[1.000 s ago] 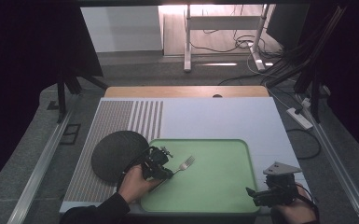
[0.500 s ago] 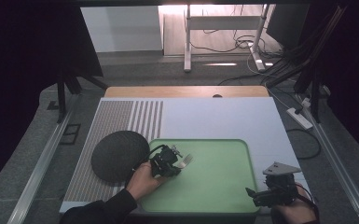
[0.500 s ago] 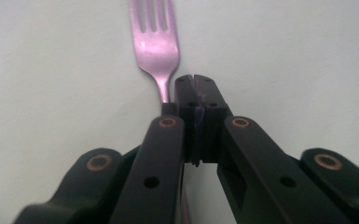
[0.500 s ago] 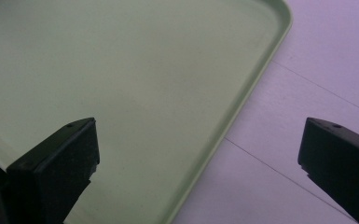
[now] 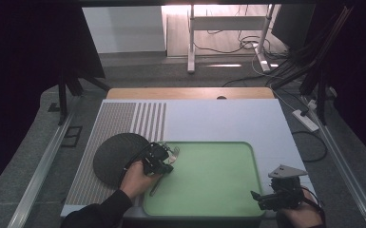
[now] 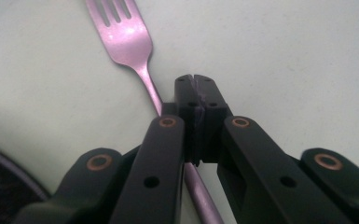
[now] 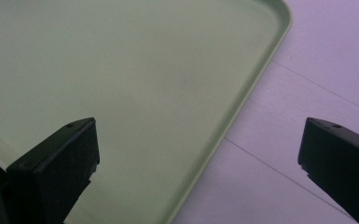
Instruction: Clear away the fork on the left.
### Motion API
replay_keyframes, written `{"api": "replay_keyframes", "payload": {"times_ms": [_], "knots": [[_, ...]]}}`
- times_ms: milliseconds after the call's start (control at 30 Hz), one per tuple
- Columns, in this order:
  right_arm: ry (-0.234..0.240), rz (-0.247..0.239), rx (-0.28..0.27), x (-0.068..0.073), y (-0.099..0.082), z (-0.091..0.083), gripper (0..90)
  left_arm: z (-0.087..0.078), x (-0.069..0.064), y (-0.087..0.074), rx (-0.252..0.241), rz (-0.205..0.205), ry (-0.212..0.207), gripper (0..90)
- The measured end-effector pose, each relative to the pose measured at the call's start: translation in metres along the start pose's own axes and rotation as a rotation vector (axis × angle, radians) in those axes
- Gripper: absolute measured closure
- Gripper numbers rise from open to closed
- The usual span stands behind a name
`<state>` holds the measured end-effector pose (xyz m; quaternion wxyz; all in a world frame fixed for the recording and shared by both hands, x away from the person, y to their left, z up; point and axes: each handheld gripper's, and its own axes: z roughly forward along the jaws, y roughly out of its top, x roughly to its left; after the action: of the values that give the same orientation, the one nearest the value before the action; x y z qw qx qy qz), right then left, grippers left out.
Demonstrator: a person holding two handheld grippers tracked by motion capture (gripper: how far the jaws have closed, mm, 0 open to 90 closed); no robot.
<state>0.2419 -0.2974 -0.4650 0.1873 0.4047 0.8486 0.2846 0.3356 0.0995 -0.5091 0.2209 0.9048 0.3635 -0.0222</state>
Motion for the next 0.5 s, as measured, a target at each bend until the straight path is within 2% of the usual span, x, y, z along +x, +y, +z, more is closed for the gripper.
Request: {"api": "replay_keyframes", "payload": {"times_ms": [500], "knots": [[-0.003,-0.004,0.006,0.0,0.0,0.0,0.0,-0.009,0.018,-0.013,0.002,-0.059,0.006,88.3]]}}
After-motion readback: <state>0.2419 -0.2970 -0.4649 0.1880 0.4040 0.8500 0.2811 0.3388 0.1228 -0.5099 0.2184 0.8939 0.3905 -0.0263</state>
